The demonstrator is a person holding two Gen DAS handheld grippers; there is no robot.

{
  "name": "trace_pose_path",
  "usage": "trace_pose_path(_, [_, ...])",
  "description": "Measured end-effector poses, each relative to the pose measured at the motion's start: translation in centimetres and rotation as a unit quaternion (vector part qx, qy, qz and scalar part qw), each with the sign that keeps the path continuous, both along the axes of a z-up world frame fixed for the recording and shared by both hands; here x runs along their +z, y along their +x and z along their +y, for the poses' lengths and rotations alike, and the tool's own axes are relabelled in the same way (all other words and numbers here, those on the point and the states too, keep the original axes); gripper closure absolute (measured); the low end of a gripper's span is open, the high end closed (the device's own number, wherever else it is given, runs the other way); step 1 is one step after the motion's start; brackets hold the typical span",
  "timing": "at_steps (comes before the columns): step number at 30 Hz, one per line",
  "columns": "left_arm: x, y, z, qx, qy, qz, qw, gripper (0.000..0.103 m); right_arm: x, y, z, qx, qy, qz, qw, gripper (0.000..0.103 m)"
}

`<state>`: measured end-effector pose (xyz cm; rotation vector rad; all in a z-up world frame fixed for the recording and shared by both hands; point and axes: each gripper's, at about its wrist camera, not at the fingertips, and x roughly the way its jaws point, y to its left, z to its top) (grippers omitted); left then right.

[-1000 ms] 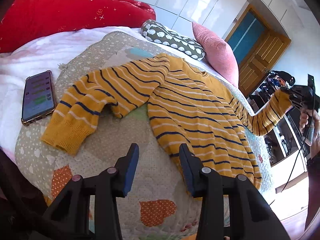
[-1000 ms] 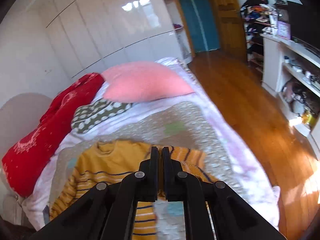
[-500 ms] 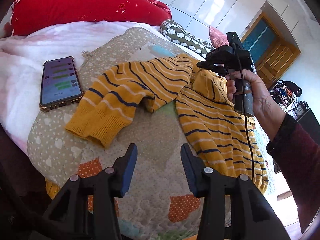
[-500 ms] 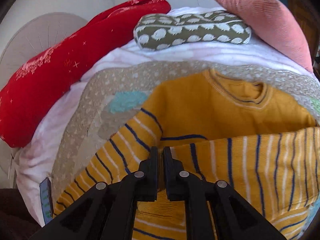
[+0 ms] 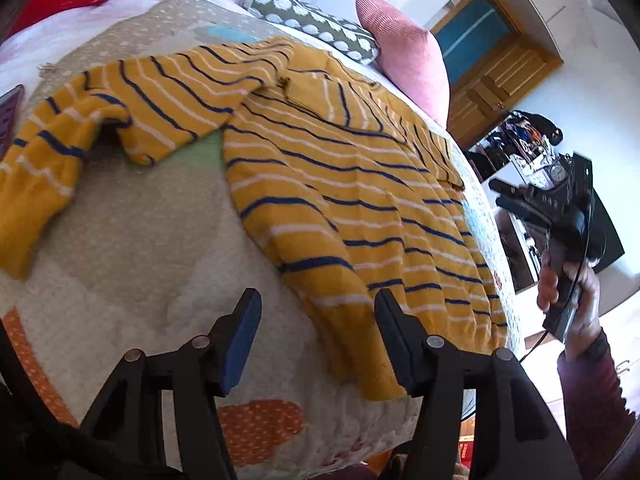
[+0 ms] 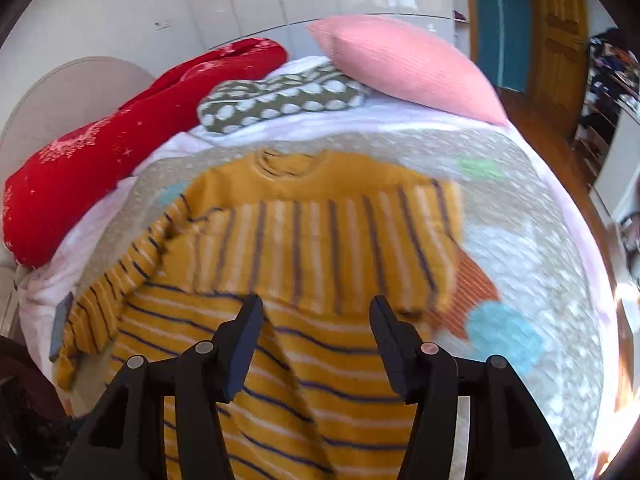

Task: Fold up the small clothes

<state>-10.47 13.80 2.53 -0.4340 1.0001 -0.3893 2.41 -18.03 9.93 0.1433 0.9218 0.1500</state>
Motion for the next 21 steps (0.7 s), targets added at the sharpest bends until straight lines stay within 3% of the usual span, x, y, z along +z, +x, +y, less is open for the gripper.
trace_pose_path(4, [-0.7,1.2,-3.3,-0.025,0.01,0.004,0.9996,0.034,-4.4,-7.0,-6.3,-0.053,0.057,0.035,0.996,0.039])
trace_pose_path(7, [-1.0,1.9,-5.0,-0.026,0.041,0.004,0.9988,0.038,-7.6,-10.3,-7.1,-0.051,0.111,0.059,0.991,0.039])
trace_pose_path(8, [-1.0,2.0,-5.5,-0.022,0.058,0.007,0.9981,0.063,-8.1,-11.2,-6.8,-0.047,0.124,0.055,0.99,0.039])
trace_pose_path(9, [-1.1,2.3,-5.9,-0.021,0.077,0.018,0.9967,0.078,-8.3,-12.2,-6.2,-0.046,0.132,0.04,0.989,0.039])
trace_pose_path(11, [-1.0,2.4,-6.0,-0.018,0.066,0.026,0.9973,0.086,-8.4,-13.4,-5.1,-0.034,0.163,0.029,0.986,0.039])
trace_pose_path(12, [-0.6,2.3,-6.0,-0.014,0.072,0.027,0.9969,0.087,-8.6,-13.7,-4.1,-0.019,0.183,0.035,0.982,0.055])
trace_pose_path(13, [-0.2,1.9,-6.2,-0.009,0.082,0.022,0.9963,0.088,-8.9,-13.8,-3.2,0.003,0.198,0.051,0.979,0.094])
trace_pose_path(14, [0.4,1.4,-6.4,-0.006,0.091,0.017,0.9957,0.089,-9.2,-13.7,-2.5,0.018,0.204,0.067,0.976,0.093])
trace_pose_path(17, [1.9,-0.4,-6.9,-0.001,0.114,0.002,0.9935,0.09,-8.2,-14.2,-2.9,0.017,0.201,0.046,0.978,0.094])
trace_pose_path(21, [2.7,-3.6,-7.4,-0.005,0.11,-0.002,0.9939,0.092,-6.8,-15.7,-5.2,0.015,0.209,0.03,0.977,0.094])
